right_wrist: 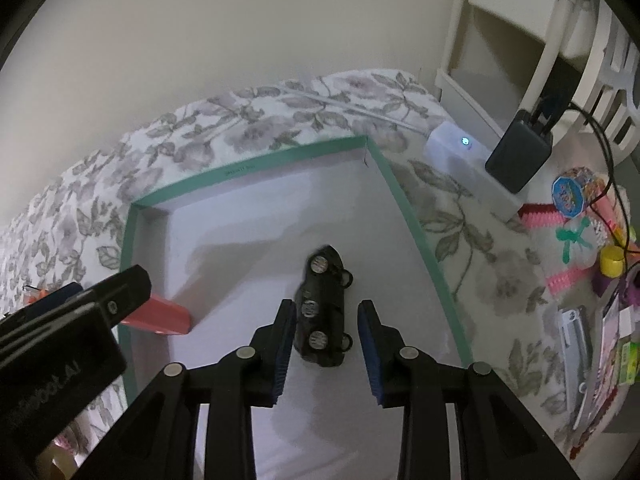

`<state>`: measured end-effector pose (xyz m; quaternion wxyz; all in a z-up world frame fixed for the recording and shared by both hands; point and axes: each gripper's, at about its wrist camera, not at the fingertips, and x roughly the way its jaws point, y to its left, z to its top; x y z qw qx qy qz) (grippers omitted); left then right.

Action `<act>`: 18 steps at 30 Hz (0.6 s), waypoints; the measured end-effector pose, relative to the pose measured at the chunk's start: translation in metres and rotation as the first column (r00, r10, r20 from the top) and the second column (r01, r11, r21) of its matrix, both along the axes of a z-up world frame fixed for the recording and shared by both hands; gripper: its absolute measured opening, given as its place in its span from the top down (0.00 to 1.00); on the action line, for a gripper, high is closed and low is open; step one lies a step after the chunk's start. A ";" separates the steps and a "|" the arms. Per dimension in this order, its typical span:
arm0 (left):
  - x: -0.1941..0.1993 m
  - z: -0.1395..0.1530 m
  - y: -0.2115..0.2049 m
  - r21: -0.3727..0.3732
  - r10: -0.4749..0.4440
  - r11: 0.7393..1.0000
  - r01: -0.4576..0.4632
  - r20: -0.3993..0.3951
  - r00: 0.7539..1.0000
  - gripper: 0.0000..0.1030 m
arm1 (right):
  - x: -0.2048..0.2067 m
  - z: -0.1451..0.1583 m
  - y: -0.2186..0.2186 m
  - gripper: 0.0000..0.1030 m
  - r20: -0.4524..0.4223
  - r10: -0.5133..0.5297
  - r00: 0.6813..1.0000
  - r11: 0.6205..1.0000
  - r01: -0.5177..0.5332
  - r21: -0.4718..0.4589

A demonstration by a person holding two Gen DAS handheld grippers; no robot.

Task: Organize rigid objects
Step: 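Open left tool to drop fidget toy while right tool releases car in tray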

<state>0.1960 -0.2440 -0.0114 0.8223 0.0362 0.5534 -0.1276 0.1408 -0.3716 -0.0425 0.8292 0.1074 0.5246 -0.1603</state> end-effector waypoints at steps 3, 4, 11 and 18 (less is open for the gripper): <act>-0.002 0.008 0.005 -0.006 0.012 1.000 -0.012 0.015 1.000 0.34 | -0.001 0.007 0.001 0.60 0.012 0.004 1.000 1.000 -0.004 -0.005; -0.002 0.010 0.007 -0.012 0.015 1.000 -0.015 0.017 1.000 0.34 | -0.001 0.008 0.001 0.60 0.014 0.005 1.000 1.000 -0.005 -0.007; -0.006 0.026 0.028 -0.032 0.058 0.998 -0.056 0.069 0.996 0.13 | -0.005 0.016 0.004 0.38 0.029 0.013 0.999 0.999 -0.012 -0.030; -0.011 0.030 0.058 -0.054 0.123 0.992 -0.118 0.104 0.987 0.10 | -0.010 0.018 0.007 0.20 0.038 0.023 0.999 0.998 -0.021 -0.053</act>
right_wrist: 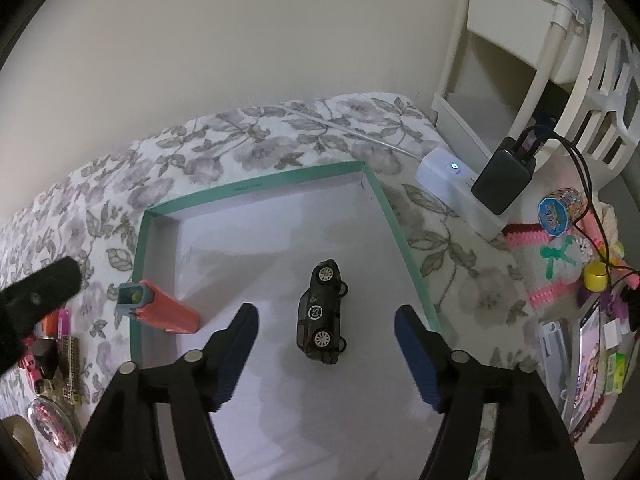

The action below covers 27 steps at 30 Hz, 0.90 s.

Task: Organize rigid objects
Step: 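Open left tool to drop fidget toy while right tool releases car in tray, then move both tools back toward the toy cluster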

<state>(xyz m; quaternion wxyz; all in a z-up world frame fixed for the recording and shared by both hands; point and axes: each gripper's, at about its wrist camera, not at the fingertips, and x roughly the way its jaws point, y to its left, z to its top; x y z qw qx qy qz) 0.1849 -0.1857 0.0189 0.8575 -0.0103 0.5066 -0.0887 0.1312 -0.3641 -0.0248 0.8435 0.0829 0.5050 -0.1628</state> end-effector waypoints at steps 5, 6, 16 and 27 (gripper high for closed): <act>-0.005 -0.005 0.027 -0.009 0.053 0.999 -0.053 -0.001 0.999 0.01 | -0.004 -0.001 0.003 0.07 0.009 0.006 1.000 1.000 -0.007 0.018; -0.006 -0.007 0.032 -0.008 0.064 0.998 -0.064 -0.002 0.998 0.01 | -0.005 -0.003 0.003 0.03 0.008 0.007 1.000 1.000 -0.007 0.026; -0.027 -0.004 0.082 -0.040 0.152 0.988 -0.150 0.048 0.987 0.01 | -0.015 -0.005 0.019 0.00 0.008 0.031 0.999 0.999 -0.031 -0.013; -0.054 0.015 0.134 -0.033 0.277 0.961 -0.275 0.154 0.948 0.01 | -0.022 0.008 0.042 0.00 0.051 0.064 0.997 0.996 -0.061 -0.066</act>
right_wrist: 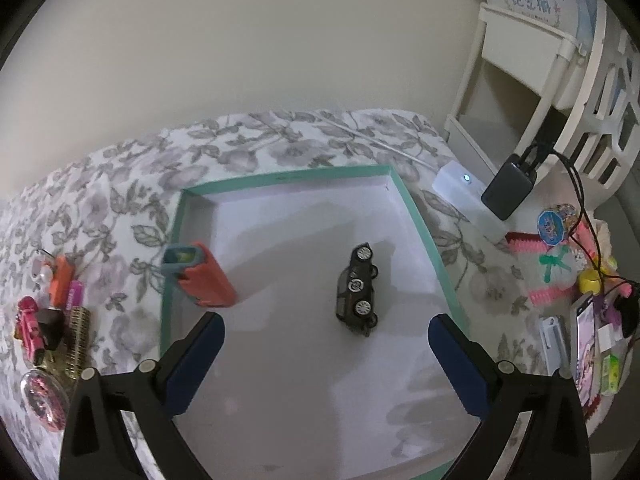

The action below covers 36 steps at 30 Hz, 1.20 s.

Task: Organize rigid objects
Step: 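Move both tools back toward the toy cluster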

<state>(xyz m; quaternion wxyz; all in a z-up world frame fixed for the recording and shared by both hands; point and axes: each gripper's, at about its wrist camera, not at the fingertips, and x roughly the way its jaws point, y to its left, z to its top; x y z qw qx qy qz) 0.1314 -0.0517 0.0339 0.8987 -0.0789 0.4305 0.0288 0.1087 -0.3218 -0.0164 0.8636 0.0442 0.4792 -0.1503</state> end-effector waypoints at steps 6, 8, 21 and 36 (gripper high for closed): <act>-0.017 -0.009 0.022 -0.062 0.035 0.997 -0.039 -0.070 0.997 0.01 | 0.000 0.008 0.014 0.00 0.035 0.023 0.999 1.000 -0.023 -0.006; -0.017 -0.013 0.030 -0.075 0.041 0.996 -0.048 -0.097 0.994 0.01 | 0.000 0.009 0.017 0.00 0.035 0.019 0.999 1.000 -0.019 -0.016; -0.010 -0.030 0.081 -0.083 0.144 0.983 -0.164 -0.206 0.968 0.01 | 0.000 -0.004 0.060 0.00 0.005 0.047 0.999 0.997 -0.047 -0.069; -0.003 -0.035 0.100 -0.052 0.189 0.977 -0.207 -0.240 0.952 0.01 | 0.007 -0.003 0.121 0.00 0.019 0.153 0.988 0.987 -0.152 -0.044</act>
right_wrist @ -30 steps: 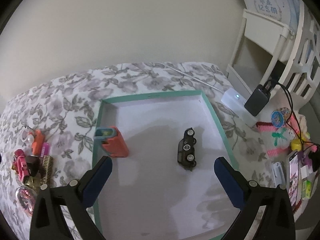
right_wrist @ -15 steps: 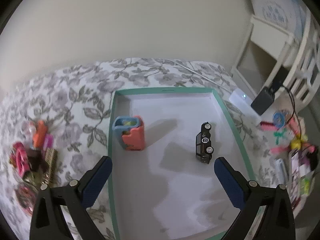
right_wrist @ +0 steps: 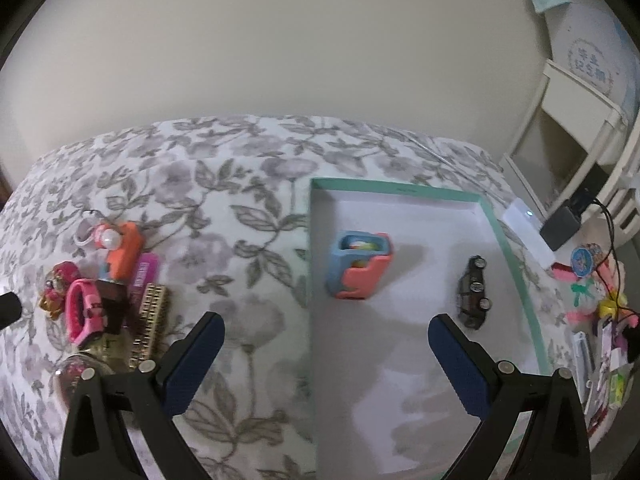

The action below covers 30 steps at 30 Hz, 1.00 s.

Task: Organize rigid objects
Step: 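Move both tools back toward the toy cluster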

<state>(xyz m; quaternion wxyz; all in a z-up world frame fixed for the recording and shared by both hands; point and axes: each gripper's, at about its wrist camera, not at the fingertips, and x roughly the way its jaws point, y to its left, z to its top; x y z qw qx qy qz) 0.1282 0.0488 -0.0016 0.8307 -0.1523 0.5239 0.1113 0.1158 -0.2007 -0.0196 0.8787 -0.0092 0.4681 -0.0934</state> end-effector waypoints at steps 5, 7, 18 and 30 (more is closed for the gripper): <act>0.001 -0.001 0.006 -0.010 0.015 1.000 -0.015 -0.009 1.000 0.01 | 0.001 0.003 0.018 0.00 0.023 0.074 0.997 0.997 -0.075 0.027; 0.001 -0.002 0.010 -0.013 0.024 1.000 -0.024 -0.013 1.000 0.01 | 0.002 0.002 0.026 0.00 0.019 0.113 0.993 0.992 -0.114 0.053; -0.003 -0.021 0.046 -0.010 0.101 0.995 -0.102 -0.071 0.992 0.01 | 0.000 -0.014 0.075 0.00 -0.037 0.311 0.950 0.911 -0.287 0.296; -0.005 -0.040 0.071 -0.017 0.164 0.986 -0.168 -0.133 0.977 0.01 | -0.007 -0.031 0.116 0.00 -0.084 0.439 0.894 0.833 -0.371 0.410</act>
